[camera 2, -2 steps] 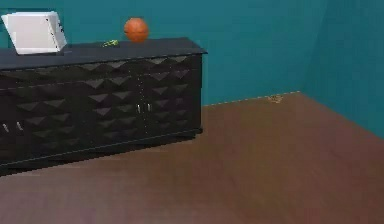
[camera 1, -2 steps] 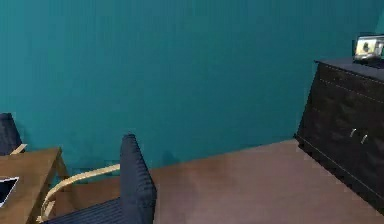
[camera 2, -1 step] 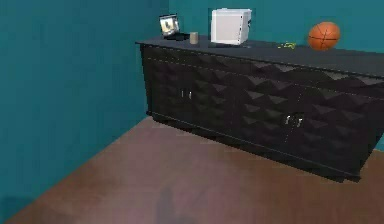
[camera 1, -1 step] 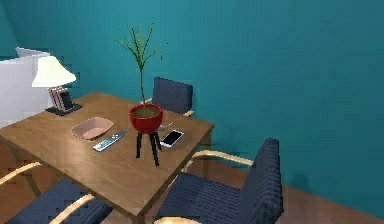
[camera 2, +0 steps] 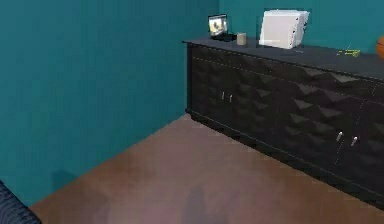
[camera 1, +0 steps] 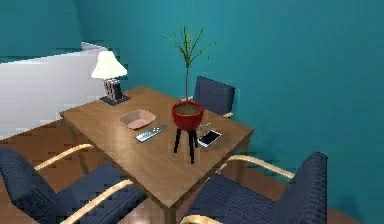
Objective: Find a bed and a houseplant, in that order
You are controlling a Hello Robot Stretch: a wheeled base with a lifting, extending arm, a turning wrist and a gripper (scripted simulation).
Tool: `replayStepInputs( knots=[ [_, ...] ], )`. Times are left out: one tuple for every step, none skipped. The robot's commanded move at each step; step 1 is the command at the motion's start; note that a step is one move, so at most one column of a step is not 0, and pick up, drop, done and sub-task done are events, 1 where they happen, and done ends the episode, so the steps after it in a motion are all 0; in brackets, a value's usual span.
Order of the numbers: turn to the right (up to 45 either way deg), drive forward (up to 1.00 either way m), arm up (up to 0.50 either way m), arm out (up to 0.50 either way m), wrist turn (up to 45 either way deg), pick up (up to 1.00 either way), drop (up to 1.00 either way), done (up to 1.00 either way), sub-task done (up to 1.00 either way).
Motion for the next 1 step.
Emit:
replayStepInputs(
  knots=[
    [0.0,0.0,0.0,0.0,0.0,0.0,0.0,1.0,0.0]
  ],
)
